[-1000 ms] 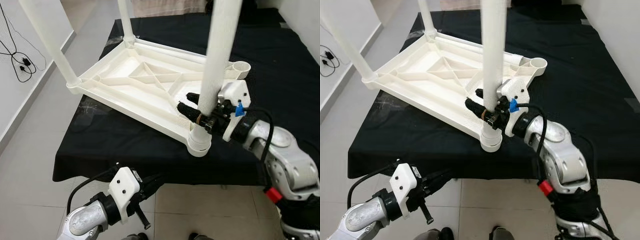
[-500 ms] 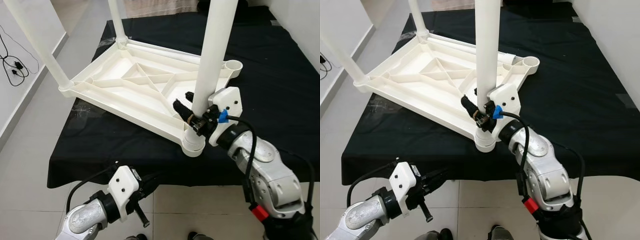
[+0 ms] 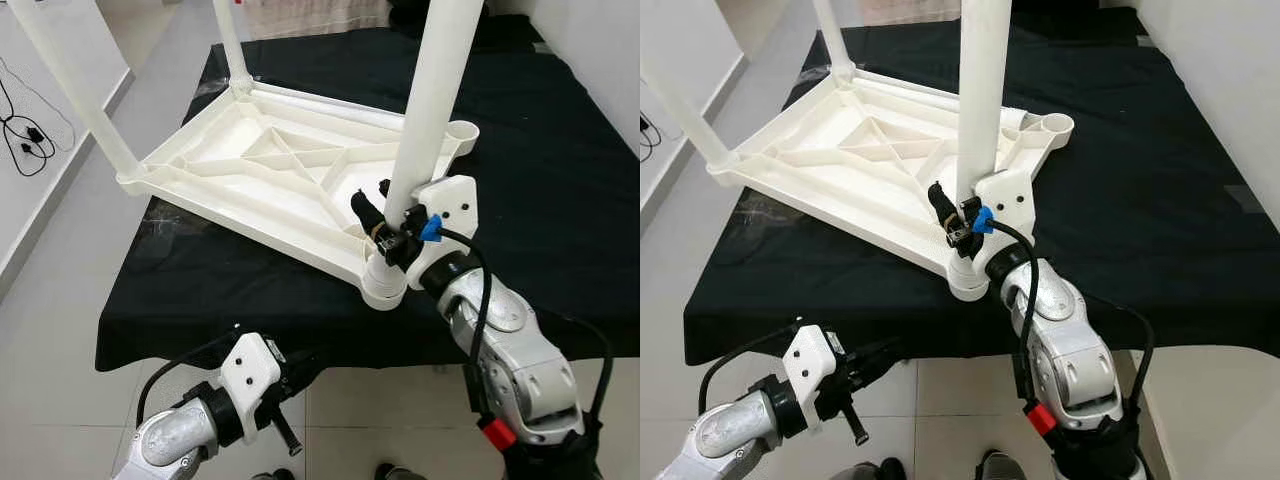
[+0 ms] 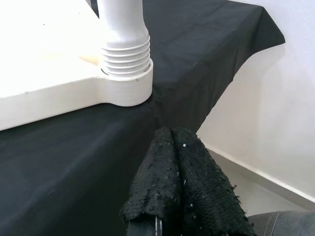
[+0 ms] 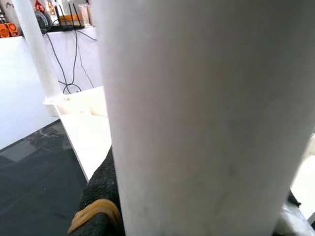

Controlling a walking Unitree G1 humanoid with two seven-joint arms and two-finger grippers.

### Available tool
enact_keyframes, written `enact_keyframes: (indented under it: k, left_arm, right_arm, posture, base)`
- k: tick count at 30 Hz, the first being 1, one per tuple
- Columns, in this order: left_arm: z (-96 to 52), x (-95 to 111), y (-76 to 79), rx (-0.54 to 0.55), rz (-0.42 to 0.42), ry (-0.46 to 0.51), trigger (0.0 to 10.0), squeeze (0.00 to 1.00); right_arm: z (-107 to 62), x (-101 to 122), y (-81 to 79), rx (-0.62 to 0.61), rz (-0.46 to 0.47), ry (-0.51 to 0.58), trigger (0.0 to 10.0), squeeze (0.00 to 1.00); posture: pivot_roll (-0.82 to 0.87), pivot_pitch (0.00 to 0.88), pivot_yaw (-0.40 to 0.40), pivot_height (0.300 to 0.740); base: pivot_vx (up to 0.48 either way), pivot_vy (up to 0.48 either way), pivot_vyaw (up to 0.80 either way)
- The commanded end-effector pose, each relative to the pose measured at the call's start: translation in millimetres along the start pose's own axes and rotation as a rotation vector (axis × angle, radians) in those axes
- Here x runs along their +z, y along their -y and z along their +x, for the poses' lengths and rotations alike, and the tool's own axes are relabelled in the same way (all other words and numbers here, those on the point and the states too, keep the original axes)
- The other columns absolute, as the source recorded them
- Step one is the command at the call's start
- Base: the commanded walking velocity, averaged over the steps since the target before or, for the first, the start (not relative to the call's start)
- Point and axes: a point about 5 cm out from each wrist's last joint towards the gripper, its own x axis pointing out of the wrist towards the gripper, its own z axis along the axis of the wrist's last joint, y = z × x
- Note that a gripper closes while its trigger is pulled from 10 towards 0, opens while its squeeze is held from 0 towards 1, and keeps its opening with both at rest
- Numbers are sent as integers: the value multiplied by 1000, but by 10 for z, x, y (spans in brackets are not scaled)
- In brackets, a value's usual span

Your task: Building children table

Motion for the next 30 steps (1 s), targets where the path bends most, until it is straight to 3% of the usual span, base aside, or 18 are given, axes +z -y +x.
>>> enact_keyframes:
  k: [1,16,30]
  left_arm:
    - [-11,-62,20,-2,-10,-22,10000,0]
    - [-12,-78,8,6,-2,-25,10000,0]
    - [-6,-84,15,1,6,-29,10000,0]
  right_arm:
    - [-55,-547,2,-38,55,-285,10000,0]
    - [-56,-474,-304,170,33,-217,10000,0]
    - [-59,-485,-316,190,20,-230,10000,0]
  posture:
    - [-38,223,79,740]
    - [-35,216,78,740]
    - [-36,212,78,740]
  base:
    - [0,0,0]
    - [0,0,0]
    - [0,0,0]
